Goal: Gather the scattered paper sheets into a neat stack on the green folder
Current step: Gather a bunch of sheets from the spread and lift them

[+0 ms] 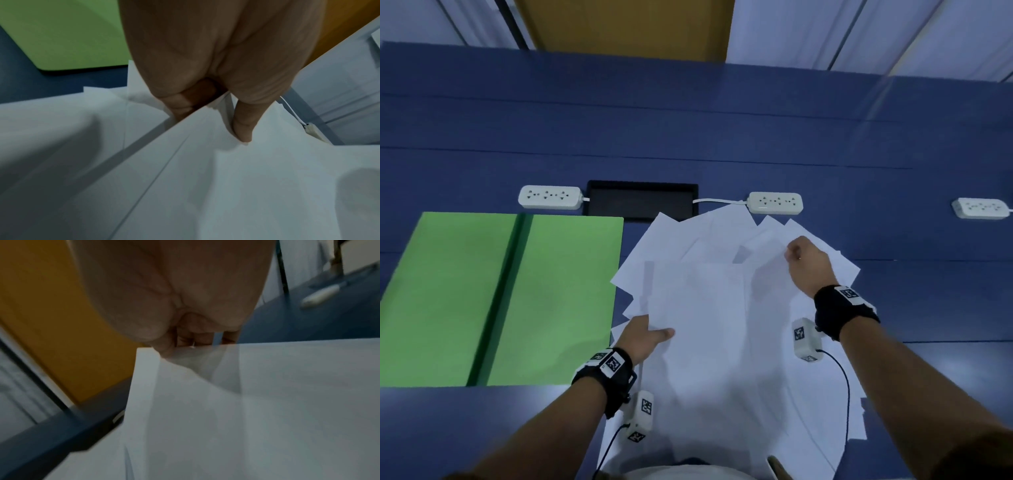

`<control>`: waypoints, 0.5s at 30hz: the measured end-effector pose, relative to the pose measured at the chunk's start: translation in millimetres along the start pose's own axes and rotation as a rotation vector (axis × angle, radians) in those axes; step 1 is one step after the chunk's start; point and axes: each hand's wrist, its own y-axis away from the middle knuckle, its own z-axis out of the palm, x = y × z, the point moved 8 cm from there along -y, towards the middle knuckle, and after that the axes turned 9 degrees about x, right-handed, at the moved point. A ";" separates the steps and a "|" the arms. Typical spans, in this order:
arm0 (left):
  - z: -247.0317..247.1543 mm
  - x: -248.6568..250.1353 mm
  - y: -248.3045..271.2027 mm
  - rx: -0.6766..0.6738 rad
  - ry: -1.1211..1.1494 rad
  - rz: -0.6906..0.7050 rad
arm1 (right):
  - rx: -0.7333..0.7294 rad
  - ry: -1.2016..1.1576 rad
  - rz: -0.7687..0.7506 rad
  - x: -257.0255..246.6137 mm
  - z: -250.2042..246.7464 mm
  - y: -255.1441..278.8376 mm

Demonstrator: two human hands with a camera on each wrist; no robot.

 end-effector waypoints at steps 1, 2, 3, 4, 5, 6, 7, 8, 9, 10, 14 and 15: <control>0.2 0.3 1.1 0.001 -0.002 -0.002 | 0.077 -0.031 -0.030 -7.6 -24.3 4.2; 0.0 0.7 1.4 0.003 -0.008 0.002 | 0.145 -0.039 -0.083 -19.6 -50.1 11.5; -1.3 2.2 2.3 0.010 -0.012 0.002 | 0.196 -0.036 -0.151 -35.0 -73.9 22.0; -1.0 -0.2 1.6 0.013 -0.017 -0.011 | 0.217 -0.031 -0.213 -52.1 -94.3 36.1; -0.9 -1.2 2.5 0.020 -0.017 -0.017 | 0.198 -0.030 -0.259 -68.9 -108.9 51.7; -1.6 -1.4 3.4 0.032 -0.006 -0.018 | 0.140 -0.031 -0.301 -85.0 -118.4 68.5; -1.9 -0.6 3.7 0.046 -0.005 -0.014 | 0.050 -0.025 -0.347 -100.8 -123.9 87.3; -3.0 -1.5 2.4 0.072 -0.018 -0.018 | -0.071 -0.026 -0.387 -115.5 -127.3 107.6; -3.2 3.9 7.1 0.095 -0.034 -0.028 | -0.214 -0.054 -0.405 -129.4 -129.9 128.5; -3.6 1.8 4.9 0.109 -0.043 -0.048 | -0.361 -0.110 -0.395 -139.8 -131.8 147.4; -6.0 13.0 16.5 0.106 -0.055 -0.071 | -0.707 -0.543 -0.221 -163.4 -143.7 185.0; -5.0 13.0 15.2 0.084 -0.042 -0.061 | -0.725 -0.672 -0.188 -168.2 -145.6 186.1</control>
